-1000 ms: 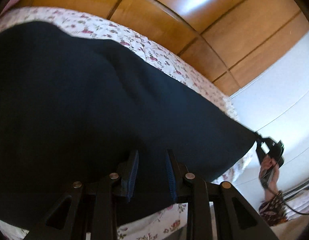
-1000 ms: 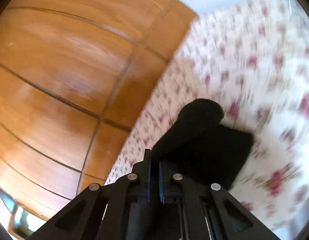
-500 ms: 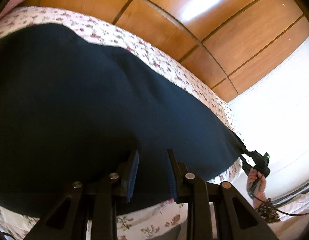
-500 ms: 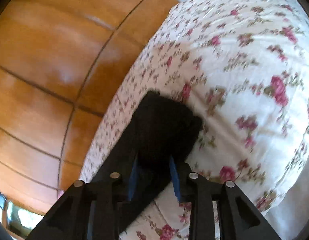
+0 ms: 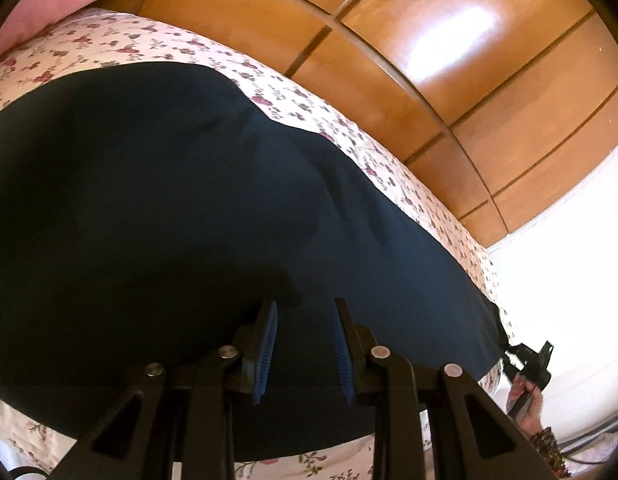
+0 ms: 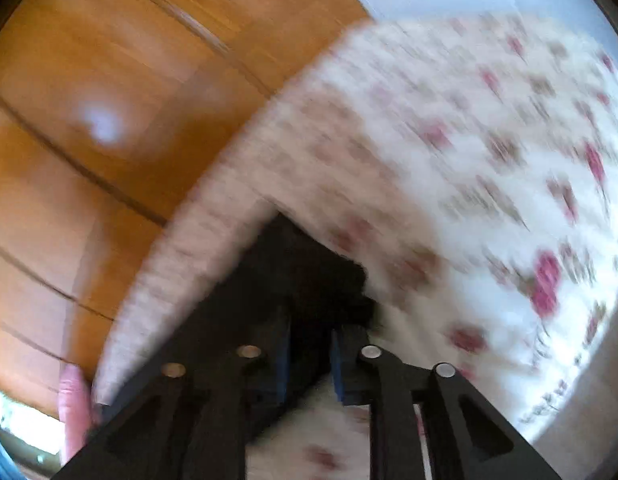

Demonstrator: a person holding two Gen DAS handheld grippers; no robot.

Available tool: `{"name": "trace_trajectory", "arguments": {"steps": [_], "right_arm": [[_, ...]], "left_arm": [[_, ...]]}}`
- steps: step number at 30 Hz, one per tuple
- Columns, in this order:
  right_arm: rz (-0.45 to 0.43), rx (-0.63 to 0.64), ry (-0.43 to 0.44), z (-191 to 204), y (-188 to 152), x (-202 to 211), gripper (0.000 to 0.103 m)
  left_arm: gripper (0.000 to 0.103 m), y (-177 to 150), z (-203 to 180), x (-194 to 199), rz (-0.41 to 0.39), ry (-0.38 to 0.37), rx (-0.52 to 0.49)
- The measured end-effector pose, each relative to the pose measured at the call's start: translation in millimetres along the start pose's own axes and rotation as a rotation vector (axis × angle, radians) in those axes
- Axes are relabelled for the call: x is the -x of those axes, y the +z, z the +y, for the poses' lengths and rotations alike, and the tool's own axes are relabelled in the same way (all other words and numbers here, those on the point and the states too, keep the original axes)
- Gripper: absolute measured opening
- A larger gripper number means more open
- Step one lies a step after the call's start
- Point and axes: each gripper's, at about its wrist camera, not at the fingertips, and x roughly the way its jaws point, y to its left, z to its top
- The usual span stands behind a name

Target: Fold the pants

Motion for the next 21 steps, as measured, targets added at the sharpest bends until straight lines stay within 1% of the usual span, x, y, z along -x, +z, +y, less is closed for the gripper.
{"name": "trace_trajectory", "arguments": {"steps": [1, 2, 3, 4, 5, 6, 8, 9, 10, 12, 14, 16, 18, 19, 20, 21], "right_arm": [[-0.024, -0.032, 0.005, -2, -1, 6, 0.025], [-0.059, -0.048, -0.015, -1, -1, 15, 0.029], [-0.123, -0.041, -0.109, 5, -2, 26, 0.040], [-0.179, -0.022, -0.220, 13, -4, 35, 0.046], [-0.233, 0.011, -0.323, 24, -6, 43, 0.047], [-0.284, 0.066, -0.359, 40, -8, 52, 0.047], [-0.337, 0.178, -0.329, 74, -14, 61, 0.047], [-0.334, 0.259, -0.295, 100, -21, 59, 0.047], [-0.292, 0.356, -0.241, 129, -30, 51, 0.047], [-0.182, 0.490, -0.119, 176, -50, 27, 0.047], [-0.001, 0.594, 0.050, 227, -85, -6, 0.047], [0.145, 0.644, 0.170, 266, -120, -34, 0.047], [0.289, 0.718, 0.255, 314, -161, -67, 0.047], [0.350, 0.749, 0.283, 334, -180, -80, 0.047], [0.412, 0.786, 0.330, 360, -203, -95, 0.047], [0.448, 0.811, 0.357, 377, -216, -105, 0.047]], "left_arm": [[0.028, 0, 0, 1, -0.004, 0.005, -0.003], [0.028, 0, 0, 2, -0.009, 0.013, -0.009], [0.028, 1, -1, 3, -0.011, 0.020, -0.012], [0.028, 2, 0, 5, -0.015, 0.026, -0.012], [0.028, 4, 0, 7, -0.023, 0.026, -0.012], [0.028, 6, 2, 11, -0.037, 0.028, -0.013], [0.029, 11, 3, 16, -0.068, 0.036, -0.016], [0.029, 15, 5, 19, -0.083, 0.040, -0.019], [0.029, 18, 6, 20, -0.090, 0.043, -0.019], [0.029, 26, 12, 22, -0.110, 0.039, -0.005], [0.029, 32, 16, 23, -0.124, 0.034, 0.005], [0.029, 37, 21, 28, -0.145, 0.039, 0.007], [0.029, 40, 28, 31, -0.147, 0.052, 0.013], [0.029, 39, 32, 31, -0.138, 0.054, 0.023], [0.029, 37, 37, 33, -0.127, 0.052, 0.037], [0.029, 32, 44, 35, -0.114, 0.048, 0.053]]}}
